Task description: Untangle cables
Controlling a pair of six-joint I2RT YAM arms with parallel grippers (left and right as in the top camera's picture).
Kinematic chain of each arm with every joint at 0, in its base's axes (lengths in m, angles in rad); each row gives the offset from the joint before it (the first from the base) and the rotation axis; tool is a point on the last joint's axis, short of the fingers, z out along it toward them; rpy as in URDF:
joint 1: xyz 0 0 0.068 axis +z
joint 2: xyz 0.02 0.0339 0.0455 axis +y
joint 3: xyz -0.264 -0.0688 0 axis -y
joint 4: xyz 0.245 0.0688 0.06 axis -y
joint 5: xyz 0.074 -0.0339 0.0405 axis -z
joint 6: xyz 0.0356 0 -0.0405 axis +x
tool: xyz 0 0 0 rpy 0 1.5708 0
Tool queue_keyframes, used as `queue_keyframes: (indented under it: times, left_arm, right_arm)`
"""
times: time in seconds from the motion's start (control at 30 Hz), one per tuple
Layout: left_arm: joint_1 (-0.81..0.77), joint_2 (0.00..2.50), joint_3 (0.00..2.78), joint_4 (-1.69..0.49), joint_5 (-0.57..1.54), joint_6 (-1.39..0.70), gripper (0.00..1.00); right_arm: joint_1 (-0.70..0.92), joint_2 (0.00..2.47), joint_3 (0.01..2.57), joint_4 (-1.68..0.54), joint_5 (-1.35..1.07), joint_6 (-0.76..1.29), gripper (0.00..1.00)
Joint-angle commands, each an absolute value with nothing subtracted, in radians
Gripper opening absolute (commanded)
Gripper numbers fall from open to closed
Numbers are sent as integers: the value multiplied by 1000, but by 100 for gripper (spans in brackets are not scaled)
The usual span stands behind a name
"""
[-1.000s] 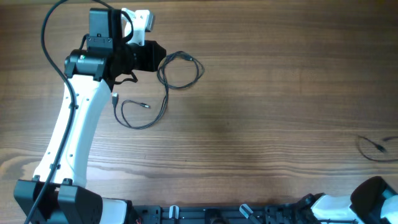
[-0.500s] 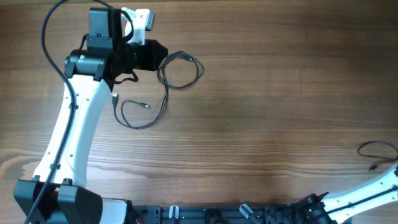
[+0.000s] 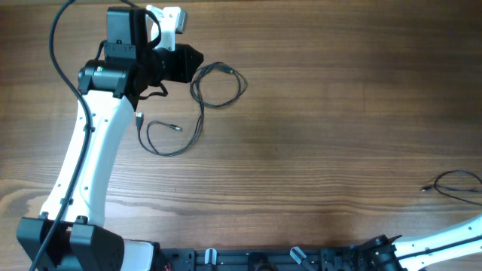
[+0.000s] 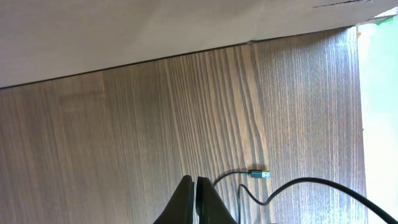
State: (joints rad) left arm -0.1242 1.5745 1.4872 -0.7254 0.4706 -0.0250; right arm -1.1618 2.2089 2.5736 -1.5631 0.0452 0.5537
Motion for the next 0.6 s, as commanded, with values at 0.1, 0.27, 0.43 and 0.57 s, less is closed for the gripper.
queue_keyframes:
  times: [0.1, 0.27, 0.43, 0.57]
  left_arm:
    - [-120, 1571, 1498, -710, 490, -36, 19]
    - [-120, 1571, 1498, -709, 491, -61, 19]
    - [-121, 1571, 1498, -699, 511, -73, 19]
    - [-120, 1571, 1498, -699, 513, -80, 19]
  right_arm:
    - [-1153, 2226, 2562, -1536, 54, 569, 5]
    - [-1103, 2234, 2558, -1470, 50, 566, 5]
    - [-999, 2278, 2557, -1451, 104, 554, 7]
    - [-975, 2310, 2552, -1463, 146, 570, 6]
